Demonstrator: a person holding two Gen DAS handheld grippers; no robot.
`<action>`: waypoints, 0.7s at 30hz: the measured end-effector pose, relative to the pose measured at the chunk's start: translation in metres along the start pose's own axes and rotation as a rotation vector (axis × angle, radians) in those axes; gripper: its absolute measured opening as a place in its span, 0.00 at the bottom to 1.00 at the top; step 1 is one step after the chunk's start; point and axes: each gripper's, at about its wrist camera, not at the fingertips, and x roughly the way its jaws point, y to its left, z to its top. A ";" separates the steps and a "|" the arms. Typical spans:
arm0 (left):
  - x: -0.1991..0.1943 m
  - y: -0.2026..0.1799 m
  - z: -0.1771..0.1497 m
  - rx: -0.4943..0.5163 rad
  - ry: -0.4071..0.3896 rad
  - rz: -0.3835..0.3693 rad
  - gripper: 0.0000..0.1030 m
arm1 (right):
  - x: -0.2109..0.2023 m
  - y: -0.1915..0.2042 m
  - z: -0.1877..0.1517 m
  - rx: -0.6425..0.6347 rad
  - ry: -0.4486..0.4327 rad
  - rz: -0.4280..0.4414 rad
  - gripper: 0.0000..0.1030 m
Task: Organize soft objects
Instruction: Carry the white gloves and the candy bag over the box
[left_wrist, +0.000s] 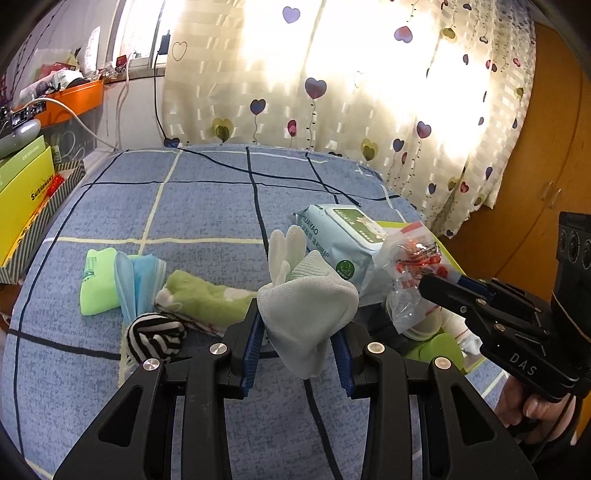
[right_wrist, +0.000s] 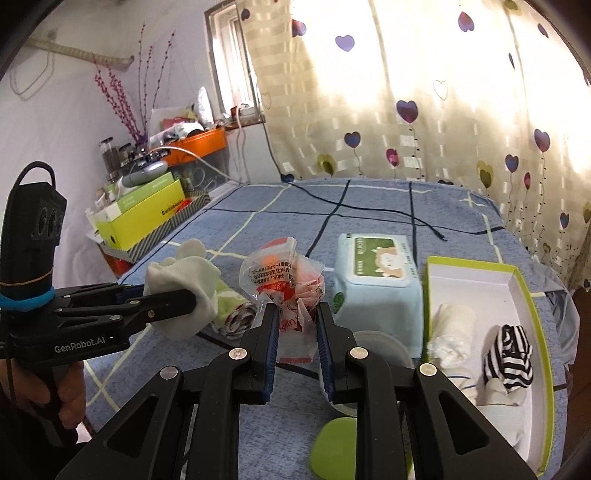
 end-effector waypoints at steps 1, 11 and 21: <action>0.001 -0.002 0.001 0.004 0.001 0.003 0.35 | -0.001 -0.002 0.000 0.003 -0.002 -0.002 0.18; 0.008 -0.016 0.007 0.028 0.002 -0.007 0.35 | -0.010 -0.017 -0.001 0.023 -0.019 -0.028 0.18; 0.015 -0.035 0.015 0.057 0.003 -0.037 0.35 | -0.017 -0.033 -0.002 0.049 -0.029 -0.059 0.18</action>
